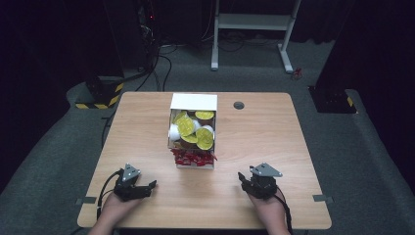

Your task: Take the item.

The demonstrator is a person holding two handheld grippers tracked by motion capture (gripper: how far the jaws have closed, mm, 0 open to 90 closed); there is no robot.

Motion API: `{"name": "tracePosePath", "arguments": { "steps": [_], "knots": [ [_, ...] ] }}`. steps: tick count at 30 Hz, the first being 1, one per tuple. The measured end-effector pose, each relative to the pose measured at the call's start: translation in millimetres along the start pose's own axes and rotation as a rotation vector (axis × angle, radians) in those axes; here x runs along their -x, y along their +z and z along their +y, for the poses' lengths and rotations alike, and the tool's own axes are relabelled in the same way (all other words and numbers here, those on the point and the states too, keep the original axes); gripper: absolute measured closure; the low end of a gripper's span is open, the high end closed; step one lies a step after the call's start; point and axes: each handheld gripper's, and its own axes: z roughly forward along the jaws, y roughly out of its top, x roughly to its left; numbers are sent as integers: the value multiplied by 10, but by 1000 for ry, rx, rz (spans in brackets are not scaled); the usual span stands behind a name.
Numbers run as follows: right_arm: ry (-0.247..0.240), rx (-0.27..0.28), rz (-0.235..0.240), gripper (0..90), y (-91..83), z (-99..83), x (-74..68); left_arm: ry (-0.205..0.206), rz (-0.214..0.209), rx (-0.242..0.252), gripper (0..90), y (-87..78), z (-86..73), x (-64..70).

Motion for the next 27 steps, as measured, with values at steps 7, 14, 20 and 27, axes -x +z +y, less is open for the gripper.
{"name": "tracePosePath", "arguments": {
  "steps": [7,14,20,27],
  "knots": [
    [-16,40,-1,466,-27,151,-62,0,0,0,186,0,0,1],
    [-40,66,25,478,-69,238,-125,0,0,0,186,0,0,0],
    [-47,79,30,478,-77,278,-175,0,0,0,186,0,0,0],
    [-69,93,54,414,-80,365,-269,0,-2,-1,185,0,0,-1]
  ]
}}
